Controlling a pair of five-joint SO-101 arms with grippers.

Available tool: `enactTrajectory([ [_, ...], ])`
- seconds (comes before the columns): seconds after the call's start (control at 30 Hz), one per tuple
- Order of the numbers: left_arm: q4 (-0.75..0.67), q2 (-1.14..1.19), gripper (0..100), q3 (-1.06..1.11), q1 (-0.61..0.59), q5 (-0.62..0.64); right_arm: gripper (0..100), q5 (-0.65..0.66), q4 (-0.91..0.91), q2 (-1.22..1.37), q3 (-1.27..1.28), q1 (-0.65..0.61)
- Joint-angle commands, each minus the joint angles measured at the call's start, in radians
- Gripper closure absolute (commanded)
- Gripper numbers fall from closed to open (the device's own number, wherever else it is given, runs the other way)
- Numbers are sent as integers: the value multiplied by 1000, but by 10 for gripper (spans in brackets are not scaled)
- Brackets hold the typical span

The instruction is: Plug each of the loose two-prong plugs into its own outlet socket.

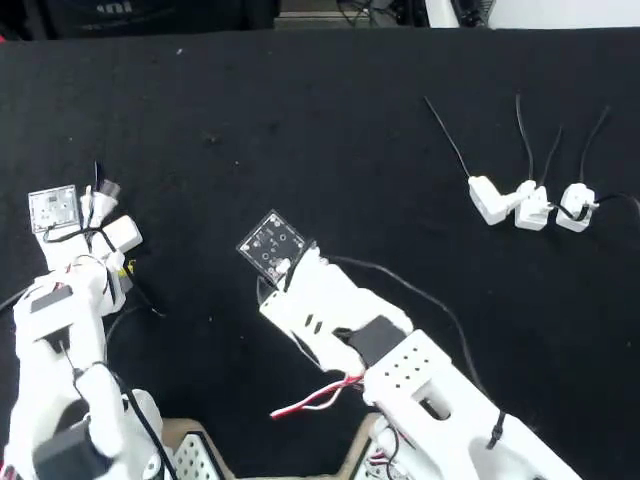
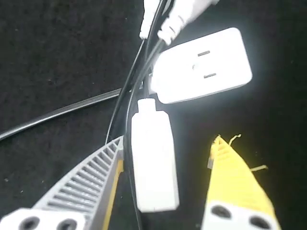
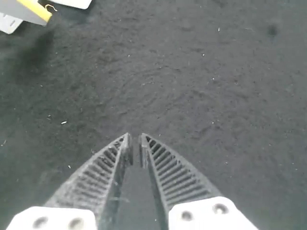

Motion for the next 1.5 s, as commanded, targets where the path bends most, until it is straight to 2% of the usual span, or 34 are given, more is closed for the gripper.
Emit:
enactTrajectory([
  [0.0,-21,78,738,-70,-12,8,959,-5,-28,-1,-4,-12],
  [0.07,44,78,813,-85,-12,20,959,-5,-31,-1,5,-11],
  [0.17,186,49,977,-136,-1,80,959,-5,-31,-1,12,-11],
  [0.23,267,14,947,-165,16,104,959,-5,-31,-1,13,-11],
  [0.4,433,-163,970,-189,50,130,959,-5,-34,-1,24,-11],
  [0.57,512,-425,970,-160,21,135,959,-5,-34,-4,31,-6],
  [0.67,516,-595,970,-114,42,187,959,-6,-34,-7,28,5],
  [0.73,516,-697,970,-91,108,196,959,-38,-34,-7,24,31],
  [0.87,523,-799,970,-77,341,95,959,-167,-34,-8,1,150],
  [1.17,493,-632,970,-84,644,60,959,-318,-34,-8,-39,474],
  [1.3,425,-466,970,-82,773,-48,959,-330,-34,-8,-41,509],
  [1.47,365,-232,970,-136,878,-83,959,-330,-34,-8,-41,509],
])
